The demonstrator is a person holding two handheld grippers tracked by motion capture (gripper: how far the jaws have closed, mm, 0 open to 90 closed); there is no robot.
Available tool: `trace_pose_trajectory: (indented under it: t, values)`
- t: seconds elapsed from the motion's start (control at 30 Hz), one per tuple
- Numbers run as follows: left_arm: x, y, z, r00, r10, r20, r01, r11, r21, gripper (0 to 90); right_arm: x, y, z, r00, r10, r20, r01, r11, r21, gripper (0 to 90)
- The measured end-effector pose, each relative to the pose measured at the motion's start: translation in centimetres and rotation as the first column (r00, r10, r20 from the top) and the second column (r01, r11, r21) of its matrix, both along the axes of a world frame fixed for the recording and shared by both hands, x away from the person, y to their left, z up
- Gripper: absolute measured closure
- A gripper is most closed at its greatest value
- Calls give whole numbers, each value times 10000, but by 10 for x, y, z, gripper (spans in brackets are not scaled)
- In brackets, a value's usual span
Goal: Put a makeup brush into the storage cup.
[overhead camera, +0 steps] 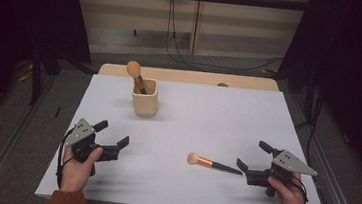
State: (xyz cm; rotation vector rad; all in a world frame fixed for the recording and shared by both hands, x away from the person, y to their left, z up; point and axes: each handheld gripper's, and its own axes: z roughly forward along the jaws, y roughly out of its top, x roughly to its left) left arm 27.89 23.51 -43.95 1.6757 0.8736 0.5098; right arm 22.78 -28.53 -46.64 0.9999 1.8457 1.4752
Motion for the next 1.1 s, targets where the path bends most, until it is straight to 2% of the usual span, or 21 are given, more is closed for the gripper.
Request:
trace_pose_trajectory:
  t: [0.3, 0.37, 0.43, 0.47, 0.63, 0.67, 0.87, 1.03, 1.1]
  values:
    - [-24, 11, -3, 9997, 242, -35, -241, 9997, 90, 32, -6, -4, 2, 9998, -99, 162, 99, 9999, 47, 0]
    - [-30, 10, -2, 9996, 238, 130, -242, 9992, 316, 31, -7, -5, 3, 9998, -123, 139, 121, 9999, 107, 0]
    - [-34, 10, -2, 9996, 230, 147, -234, 9994, 256, 31, -8, -5, 4, 9997, -147, 183, 144, 9998, 129, 0]
    - [-37, 10, -3, 9990, 334, 295, -341, 9991, 237, 31, -9, -5, 4, 9997, -163, 200, 160, 9998, 143, 0]
    - [-40, 16, -5, 9970, 701, 332, -705, 9975, 97, 29, -10, -5, 4, 9997, -134, 219, 132, 9999, 110, 0]
    - [-40, 16, -7, 9973, 695, 242, -695, 9976, -19, 21, -10, -5, 4, 9996, -134, 232, 131, 9998, 116, 0]
    - [-43, 13, -9, 9985, 443, 321, -447, 9989, 118, 20, -10, -6, 4, 9997, -157, 161, 155, 9998, 136, 0]
    - [-44, 10, -11, 9990, 337, 305, -342, 9993, 153, 22, -10, 1, 7, 9995, 227, 213, -228, 9997, 15, 0]
    - [-45, 11, -11, 9990, 319, 315, -326, 9992, 209, 22, -9, 5, 8, 10000, 0, 91, 0, 10000, 0, 3]
